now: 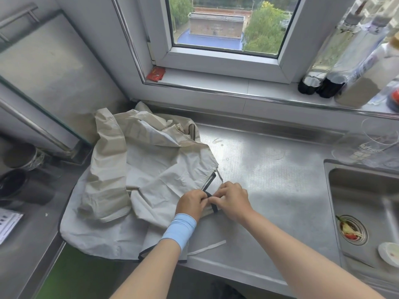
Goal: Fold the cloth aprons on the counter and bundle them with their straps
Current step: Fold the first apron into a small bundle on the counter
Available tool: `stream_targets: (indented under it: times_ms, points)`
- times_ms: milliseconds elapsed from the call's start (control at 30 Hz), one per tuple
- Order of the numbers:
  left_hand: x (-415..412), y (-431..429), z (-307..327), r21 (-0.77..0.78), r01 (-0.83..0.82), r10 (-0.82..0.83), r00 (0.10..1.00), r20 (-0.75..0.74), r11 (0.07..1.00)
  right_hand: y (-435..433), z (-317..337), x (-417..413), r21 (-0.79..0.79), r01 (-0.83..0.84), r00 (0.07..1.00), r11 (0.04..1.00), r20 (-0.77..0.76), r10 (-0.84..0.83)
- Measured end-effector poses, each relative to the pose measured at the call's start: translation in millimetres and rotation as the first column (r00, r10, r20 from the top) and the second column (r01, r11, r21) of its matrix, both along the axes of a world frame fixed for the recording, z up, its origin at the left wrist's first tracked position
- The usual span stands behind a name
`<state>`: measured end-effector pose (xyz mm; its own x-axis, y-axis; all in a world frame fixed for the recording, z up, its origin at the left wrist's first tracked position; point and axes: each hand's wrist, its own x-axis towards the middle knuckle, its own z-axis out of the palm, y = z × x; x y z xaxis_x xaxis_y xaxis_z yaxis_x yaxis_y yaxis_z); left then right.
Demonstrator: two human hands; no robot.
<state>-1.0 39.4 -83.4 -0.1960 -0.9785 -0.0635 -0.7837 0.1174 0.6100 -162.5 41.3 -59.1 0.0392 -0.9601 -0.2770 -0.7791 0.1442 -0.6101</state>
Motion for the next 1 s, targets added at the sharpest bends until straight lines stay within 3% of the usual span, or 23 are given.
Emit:
stream_targets:
  times_ms: [167,267,433,600,667,733,867,1000]
  points:
    - [6,7,-5,-0.093,0.036,-0.039,0.999,-0.038,0.995,3,1,4,-0.078,0.006,0.997,0.997,-0.077,-0.012]
    - [0,17,-7,-0.063,0.016,-0.025,0.988,-0.154,0.998,7,0,12,-0.123,0.026,0.997,0.992,-0.067,-0.034]
    - [-4,22,-11,-0.055,-0.062,0.047,0.969,-0.242,0.997,10,-17,6,-0.208,-0.170,0.984,0.963,-0.091,0.154]
    - [6,22,-12,-0.057,-0.135,0.115,0.957,-0.267,0.989,0,-17,-2,-0.327,-0.380,0.912,0.865,-0.291,0.290]
    - [13,20,-12,-0.017,-0.181,0.173,0.962,-0.209,0.983,-3,-15,1,-0.354,-0.425,0.881,0.833,-0.373,0.291]
    - [17,18,-9,0.118,-0.152,0.173,0.967,-0.188,0.981,-2,-14,3,-0.374,-0.423,0.876,0.825,-0.401,0.267]
    - [15,11,2,0.278,-0.118,0.139,0.989,-0.058,0.953,-1,-9,2,-0.374,-0.343,0.917,0.862,-0.331,0.221]
    - [11,-1,18,0.361,-0.191,0.255,0.957,-0.140,0.913,-4,12,2,-0.314,-0.327,0.927,0.892,-0.291,0.237]
